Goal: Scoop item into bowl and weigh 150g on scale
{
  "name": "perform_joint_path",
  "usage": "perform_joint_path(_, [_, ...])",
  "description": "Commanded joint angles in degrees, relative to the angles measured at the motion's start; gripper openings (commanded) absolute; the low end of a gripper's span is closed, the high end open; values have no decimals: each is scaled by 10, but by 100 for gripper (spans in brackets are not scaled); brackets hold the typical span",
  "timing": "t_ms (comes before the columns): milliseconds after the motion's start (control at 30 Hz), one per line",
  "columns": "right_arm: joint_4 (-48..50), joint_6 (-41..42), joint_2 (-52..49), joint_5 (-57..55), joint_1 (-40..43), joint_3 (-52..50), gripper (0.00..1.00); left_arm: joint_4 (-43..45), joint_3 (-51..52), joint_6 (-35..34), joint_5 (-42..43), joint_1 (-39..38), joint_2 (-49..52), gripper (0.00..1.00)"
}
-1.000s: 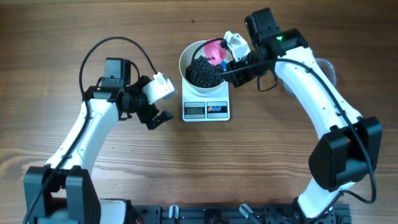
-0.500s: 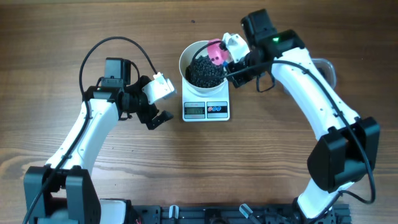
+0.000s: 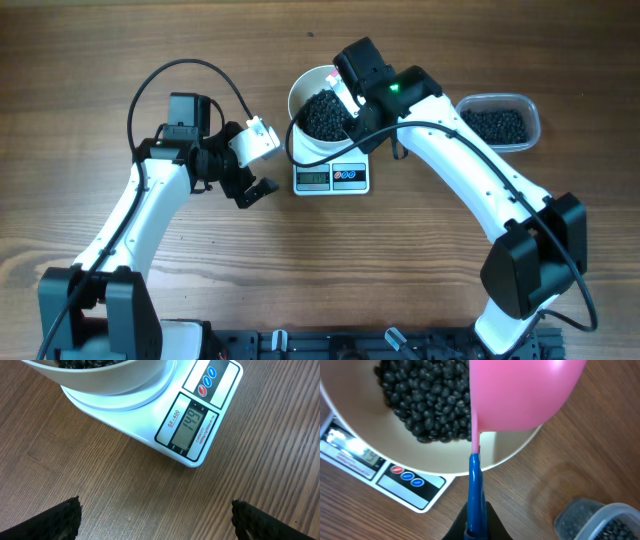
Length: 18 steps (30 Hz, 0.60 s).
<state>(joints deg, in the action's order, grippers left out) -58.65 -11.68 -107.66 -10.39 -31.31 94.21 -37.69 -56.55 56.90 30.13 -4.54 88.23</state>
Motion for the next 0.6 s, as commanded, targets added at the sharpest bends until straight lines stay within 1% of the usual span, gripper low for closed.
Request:
perform_joint_path(0, [6,-3,12,-30,1,-2,4,2,4,5,9,2,5,100])
perform_joint_path(67, [11,0,12,-28,1,-2,4,1,4,5,9,2,5,100])
perform_joint_path(167, [16,32,12,-24,4,-2,4,1,4,5,9,2,5,100])
perform_joint_path(233, [21,46,12,29,19,9,4,2,4,5,9,2,5,100])
perform_joint_path(300, [24,57,14,53,33,17,4,2,4,5,9,2,5,100])
perform_joint_path(467, [30,76,62,77,88,20,4,2,4,5,9,2,5,100])
perform_joint_path(567, [30,83,96,112,132,20,4,2,4,5,9,2,5,100])
